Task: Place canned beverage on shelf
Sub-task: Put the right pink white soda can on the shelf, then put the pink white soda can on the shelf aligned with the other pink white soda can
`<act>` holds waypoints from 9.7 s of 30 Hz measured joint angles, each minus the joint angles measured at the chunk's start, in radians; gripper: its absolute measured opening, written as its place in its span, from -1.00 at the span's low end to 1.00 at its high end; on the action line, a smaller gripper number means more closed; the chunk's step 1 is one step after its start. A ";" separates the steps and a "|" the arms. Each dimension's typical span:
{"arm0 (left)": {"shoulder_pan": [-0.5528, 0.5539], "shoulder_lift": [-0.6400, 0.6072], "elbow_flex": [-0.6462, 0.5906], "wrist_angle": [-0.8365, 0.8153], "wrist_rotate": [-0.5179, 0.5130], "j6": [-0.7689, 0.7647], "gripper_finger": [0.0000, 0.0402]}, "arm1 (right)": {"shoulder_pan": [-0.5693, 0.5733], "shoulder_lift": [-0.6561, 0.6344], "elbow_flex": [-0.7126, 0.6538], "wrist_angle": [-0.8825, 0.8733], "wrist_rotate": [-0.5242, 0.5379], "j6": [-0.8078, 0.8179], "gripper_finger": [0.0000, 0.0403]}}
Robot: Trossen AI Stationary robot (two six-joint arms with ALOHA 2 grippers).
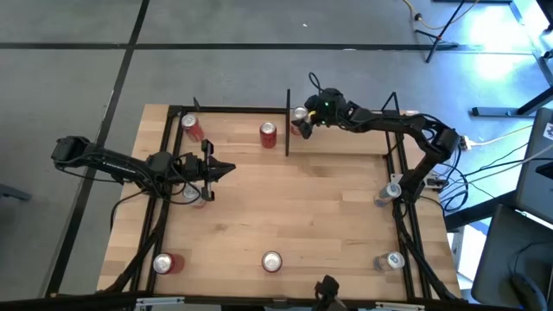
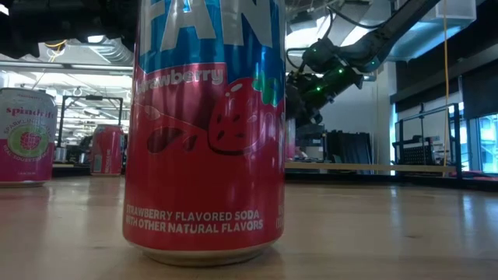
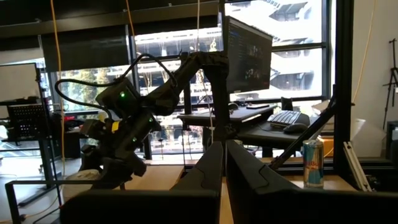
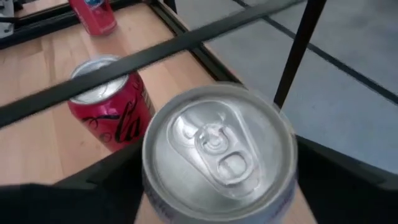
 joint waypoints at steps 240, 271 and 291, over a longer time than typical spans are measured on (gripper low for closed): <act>-0.060 1.216 1.527 -1.760 0.219 -0.333 0.62 | 0.706 -0.449 -0.528 0.090 0.020 -0.120 0.69; -0.279 0.780 0.825 -1.111 -0.179 -0.438 0.62 | 0.779 -0.211 -0.498 0.608 -0.015 -0.028 0.69; -0.270 0.756 0.536 -0.683 -0.180 -0.438 0.62 | 0.779 0.025 -0.344 0.599 0.022 -0.030 0.69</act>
